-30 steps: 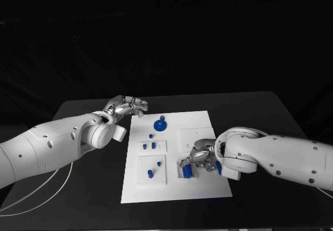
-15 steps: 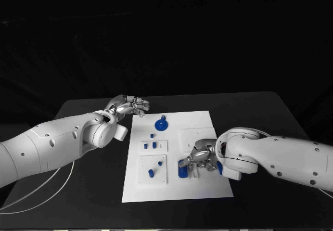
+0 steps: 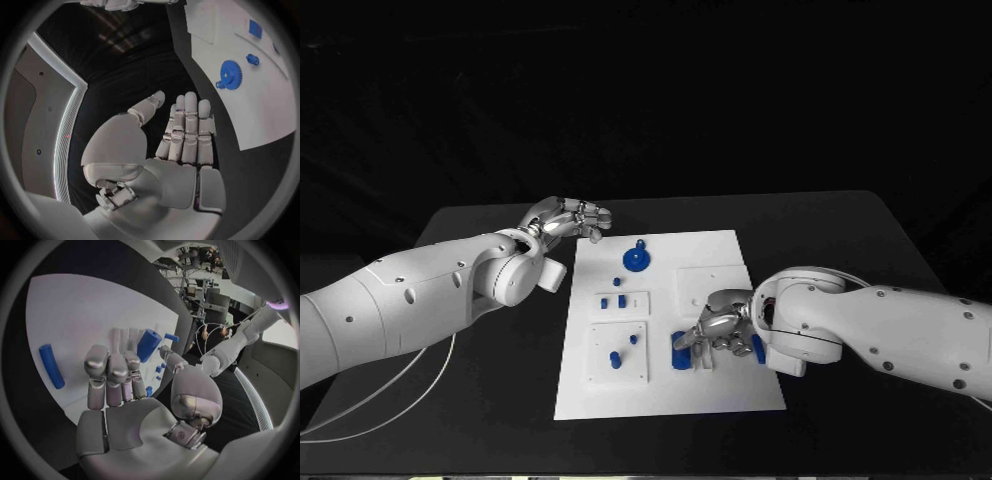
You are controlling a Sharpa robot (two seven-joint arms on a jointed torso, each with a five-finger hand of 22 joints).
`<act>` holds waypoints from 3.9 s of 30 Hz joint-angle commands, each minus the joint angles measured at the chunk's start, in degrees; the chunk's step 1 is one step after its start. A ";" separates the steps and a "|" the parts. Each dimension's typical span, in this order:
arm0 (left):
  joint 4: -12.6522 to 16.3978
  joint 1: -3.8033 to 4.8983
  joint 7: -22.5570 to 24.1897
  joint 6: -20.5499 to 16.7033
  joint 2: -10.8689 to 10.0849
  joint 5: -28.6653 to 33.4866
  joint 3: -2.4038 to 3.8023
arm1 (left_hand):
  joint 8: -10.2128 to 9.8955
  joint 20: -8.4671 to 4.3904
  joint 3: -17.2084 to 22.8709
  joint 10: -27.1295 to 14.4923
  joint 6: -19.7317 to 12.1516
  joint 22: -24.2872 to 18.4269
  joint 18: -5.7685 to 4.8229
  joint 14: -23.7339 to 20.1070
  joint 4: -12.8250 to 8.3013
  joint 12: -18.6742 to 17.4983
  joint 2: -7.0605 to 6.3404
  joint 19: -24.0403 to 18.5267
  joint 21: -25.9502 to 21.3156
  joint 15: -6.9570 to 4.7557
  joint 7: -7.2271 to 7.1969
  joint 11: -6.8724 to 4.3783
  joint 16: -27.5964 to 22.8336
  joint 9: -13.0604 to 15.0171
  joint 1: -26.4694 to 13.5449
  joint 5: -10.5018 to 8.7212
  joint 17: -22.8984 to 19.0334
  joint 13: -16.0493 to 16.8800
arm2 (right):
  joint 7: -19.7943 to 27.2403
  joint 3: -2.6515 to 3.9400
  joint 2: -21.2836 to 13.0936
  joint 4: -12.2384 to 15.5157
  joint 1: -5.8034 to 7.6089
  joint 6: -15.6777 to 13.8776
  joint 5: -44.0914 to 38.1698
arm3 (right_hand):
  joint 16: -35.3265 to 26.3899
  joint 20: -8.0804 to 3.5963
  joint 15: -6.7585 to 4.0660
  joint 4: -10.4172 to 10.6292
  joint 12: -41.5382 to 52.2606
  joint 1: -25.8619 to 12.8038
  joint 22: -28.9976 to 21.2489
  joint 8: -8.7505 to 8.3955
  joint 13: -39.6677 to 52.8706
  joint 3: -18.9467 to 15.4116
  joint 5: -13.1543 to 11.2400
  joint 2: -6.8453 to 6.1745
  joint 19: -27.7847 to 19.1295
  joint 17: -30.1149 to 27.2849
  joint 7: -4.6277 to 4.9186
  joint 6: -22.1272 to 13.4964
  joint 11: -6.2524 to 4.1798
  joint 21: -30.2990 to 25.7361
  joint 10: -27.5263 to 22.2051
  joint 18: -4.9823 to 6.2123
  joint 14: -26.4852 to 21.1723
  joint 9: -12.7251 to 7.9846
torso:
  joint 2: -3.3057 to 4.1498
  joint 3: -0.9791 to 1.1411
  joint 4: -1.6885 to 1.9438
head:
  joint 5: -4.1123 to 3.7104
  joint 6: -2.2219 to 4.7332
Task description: Assemble the parts on the task board
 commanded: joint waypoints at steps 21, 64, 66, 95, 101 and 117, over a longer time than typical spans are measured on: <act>0.05 0.05 0.43 0.75 0.04 0.30 0.05 | 0.22 0.12 0.07 -0.45 -0.46 0.12 0.82 0.38 0.23 0.00 0.15 0.41 -0.36 0.17 -0.02 0.07 -0.34 -0.10 -0.37 0.09 0.19 -0.09 | 2.22 -0.10 -1.64 2.29 -0.18 3.85 -3.23 | -0.66 0.06 -0.31 -7.89 -0.26 5.72 0.35 0.17 -0.48 -2.62 0.16 1.55 0.01 0.40 0.01 0.32 -0.03 -0.58 -0.15 6.98 0.37 0.41 | 0.01 -0.05 0.05 | 0.02 0.31; 0.16 0.04 0.28 0.82 -0.14 0.30 0.04 | 0.30 0.12 0.00 -0.46 -0.51 0.30 0.84 0.50 0.64 0.02 0.30 0.57 -0.45 0.16 -0.02 0.07 -0.51 -0.20 -0.71 0.09 0.50 -0.11 | -0.01 -0.11 -1.20 1.15 -0.71 5.30 -5.56 | -1.03 0.77 -0.28 -2.08 -0.17 5.92 0.57 -0.46 -0.80 4.60 0.17 1.79 0.39 0.94 0.00 1.12 -0.03 -0.47 -0.06 6.98 0.70 0.28 | 0.01 -0.04 0.03 | 0.27 -0.13; 0.14 0.04 0.29 0.79 -0.18 0.30 0.04 | 0.30 0.12 0.00 -0.46 -0.51 0.30 0.84 0.50 0.64 0.02 0.30 0.57 -0.45 0.16 -0.02 0.07 -0.51 -0.20 -0.71 0.09 0.50 -0.11 | 0.15 -0.11 -1.23 1.19 -0.71 5.33 -5.56 | -1.03 0.77 -0.27 -2.12 -0.17 5.95 0.57 -0.47 -0.80 4.61 0.17 1.72 0.39 0.94 0.01 1.11 -0.02 -0.47 -0.07 6.98 0.70 0.28 | 0.01 -0.04 0.04 | 0.26 -0.16; 0.10 0.04 0.30 0.87 -0.30 0.30 0.04 | 0.35 0.08 0.08 -0.44 -0.52 0.40 0.89 0.57 0.58 0.04 0.29 0.63 -0.49 0.12 -0.04 0.05 -0.58 -0.24 -0.53 0.12 0.66 -0.11 | 0.12 -0.11 -1.12 1.63 -0.81 2.62 -8.85 | -1.28 0.82 -0.24 -5.97 -0.02 9.42 0.57 -0.53 -0.89 3.59 0.24 1.52 0.50 1.14 0.03 1.20 0.00 -0.46 -0.03 6.98 0.85 0.63 | 0.01 -0.03 0.00 | 0.33 -0.39; 0.07 0.04 0.34 0.90 -0.27 0.30 0.04 | 0.37 0.09 0.08 -0.42 -0.51 0.42 0.88 0.58 0.61 0.05 0.32 0.65 -0.50 0.12 -0.04 0.05 -0.60 -0.25 -0.55 0.11 0.69 -0.10 | 0.05 -0.11 -1.02 1.62 -0.90 1.36 -9.83 | -1.38 0.98 -0.24 -7.50 -0.05 11.32 0.53 -0.52 -1.04 4.83 0.28 3.72 0.52 1.17 -0.01 1.56 -0.03 -0.53 0.10 6.98 0.91 0.60 | -0.02 -0.03 0.00 | 0.30 -0.44; 0.03 0.04 0.30 0.97 -0.30 0.30 0.04 | 0.41 0.09 0.07 -0.41 -0.51 0.47 0.88 0.61 0.70 0.06 0.39 0.69 -0.53 0.11 -0.05 0.05 -0.65 -0.27 -0.61 0.11 0.78 -0.10 | 0.01 -0.12 -0.96 1.27 -1.08 1.80 -9.50 | -1.45 1.38 -0.26 -4.33 -0.07 9.19 0.52 -0.73 -1.26 7.71 0.17 4.18 0.74 1.33 -0.05 1.92 -0.06 -0.55 0.29 6.98 1.01 0.47 | 0.00 -0.04 0.05 | 0.43 -0.68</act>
